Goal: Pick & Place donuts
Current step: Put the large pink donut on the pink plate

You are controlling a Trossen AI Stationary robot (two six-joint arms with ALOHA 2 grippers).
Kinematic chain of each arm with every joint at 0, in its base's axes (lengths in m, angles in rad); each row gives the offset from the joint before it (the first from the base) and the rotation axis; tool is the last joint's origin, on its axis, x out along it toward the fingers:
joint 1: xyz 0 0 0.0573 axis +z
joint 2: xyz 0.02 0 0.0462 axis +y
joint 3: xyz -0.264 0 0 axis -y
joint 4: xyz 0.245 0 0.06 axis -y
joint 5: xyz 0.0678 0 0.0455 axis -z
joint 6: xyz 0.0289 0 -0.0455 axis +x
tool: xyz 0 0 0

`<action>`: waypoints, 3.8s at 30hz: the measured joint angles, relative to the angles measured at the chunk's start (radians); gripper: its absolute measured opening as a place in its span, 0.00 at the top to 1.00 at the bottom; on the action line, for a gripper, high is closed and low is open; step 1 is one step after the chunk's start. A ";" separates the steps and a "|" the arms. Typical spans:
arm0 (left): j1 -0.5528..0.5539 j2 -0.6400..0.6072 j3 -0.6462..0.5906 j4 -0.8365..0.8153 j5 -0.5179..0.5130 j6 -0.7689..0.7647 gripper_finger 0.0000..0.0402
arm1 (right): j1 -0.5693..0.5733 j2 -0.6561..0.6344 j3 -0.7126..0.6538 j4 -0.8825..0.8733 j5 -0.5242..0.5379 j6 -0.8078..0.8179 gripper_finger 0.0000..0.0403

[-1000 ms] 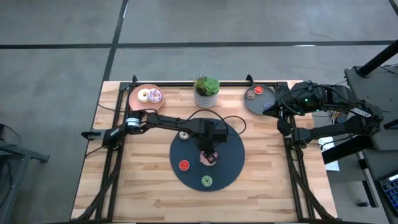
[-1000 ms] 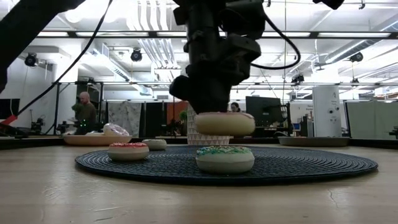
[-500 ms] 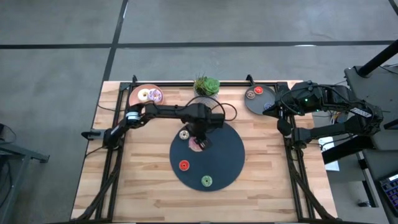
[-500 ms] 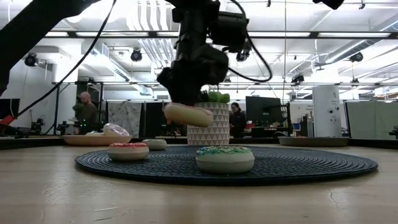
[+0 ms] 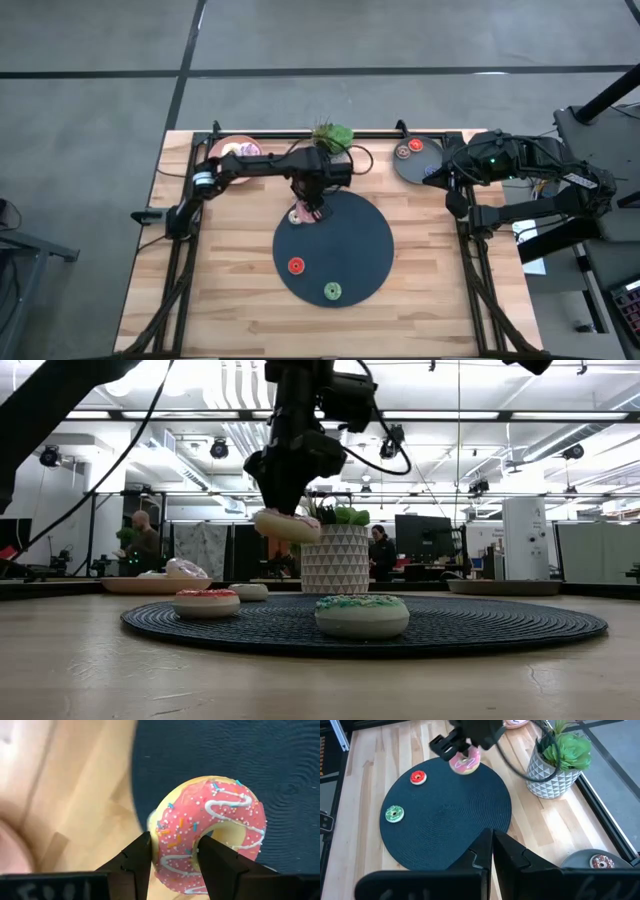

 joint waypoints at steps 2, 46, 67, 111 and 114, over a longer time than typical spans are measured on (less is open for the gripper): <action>0.020 -0.008 -0.001 -0.008 -0.008 0.007 0.68 | 0.000 0.000 0.000 0.000 0.000 0.000 0.98; 0.416 -0.580 -0.752 0.256 -0.113 0.103 0.68 | 0.000 0.000 0.000 0.059 0.051 0.011 0.98; 0.599 -0.665 -0.869 0.360 -0.255 0.153 0.68 | 0.000 0.062 0.000 0.107 0.053 0.023 0.98; 0.629 -0.676 -1.038 0.467 -0.349 0.141 0.68 | 0.000 0.110 0.000 0.107 0.052 0.038 0.98; 0.629 -0.695 -1.038 0.462 -0.366 0.144 0.68 | 0.000 0.110 0.000 0.107 0.052 0.039 0.98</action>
